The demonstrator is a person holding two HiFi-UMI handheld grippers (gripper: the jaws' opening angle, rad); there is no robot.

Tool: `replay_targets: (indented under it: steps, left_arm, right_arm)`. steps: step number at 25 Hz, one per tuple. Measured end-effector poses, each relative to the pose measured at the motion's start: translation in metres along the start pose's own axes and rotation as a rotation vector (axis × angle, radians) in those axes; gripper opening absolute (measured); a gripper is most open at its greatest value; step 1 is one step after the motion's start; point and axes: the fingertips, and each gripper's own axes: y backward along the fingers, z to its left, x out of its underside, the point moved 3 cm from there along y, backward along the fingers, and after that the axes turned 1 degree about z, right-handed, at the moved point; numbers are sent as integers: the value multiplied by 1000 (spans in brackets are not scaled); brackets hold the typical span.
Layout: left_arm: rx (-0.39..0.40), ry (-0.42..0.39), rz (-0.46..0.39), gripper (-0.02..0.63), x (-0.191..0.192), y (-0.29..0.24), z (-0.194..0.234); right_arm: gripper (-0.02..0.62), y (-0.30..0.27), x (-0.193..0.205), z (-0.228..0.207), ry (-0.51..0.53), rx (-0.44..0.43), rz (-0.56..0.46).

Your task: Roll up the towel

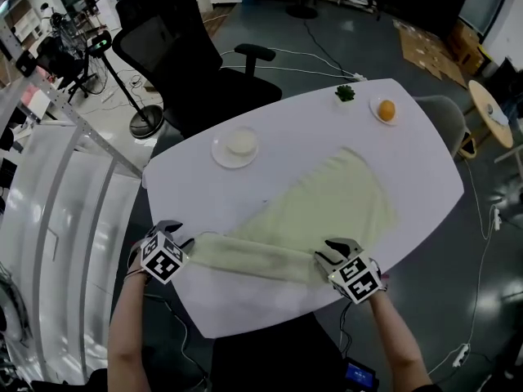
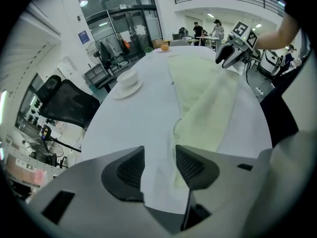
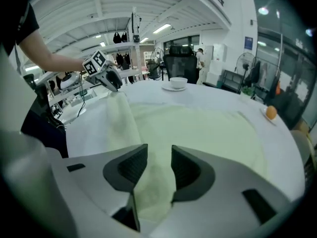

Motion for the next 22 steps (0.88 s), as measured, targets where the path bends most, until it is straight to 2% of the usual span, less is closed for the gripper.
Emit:
replay_targets:
  steps: [4,8,12,15,18,22]
  left_arm:
    - [-2,-43,-75,232,-6,24,-4]
    - [61,-158,-133,290,-9,39,-35]
    - [126,-294,-116,321,0,33,-73]
    - [142,-365,-92,324,10,24,-90]
    - [143,-409,-74,324,17,15,-97]
    - [147,-438,-34,319,26,1,-98]
  right_arm:
    - [164,26,-9,0,105,65,-18]
    - [192,40,-7,26,244,70,-12]
    - [219,37,4,61,339,44,8]
    - [233,28,14,85,399,21,36]
    - [236,18,24,100,437,8,62]
    - [236,3,42,105,438,-6,108]
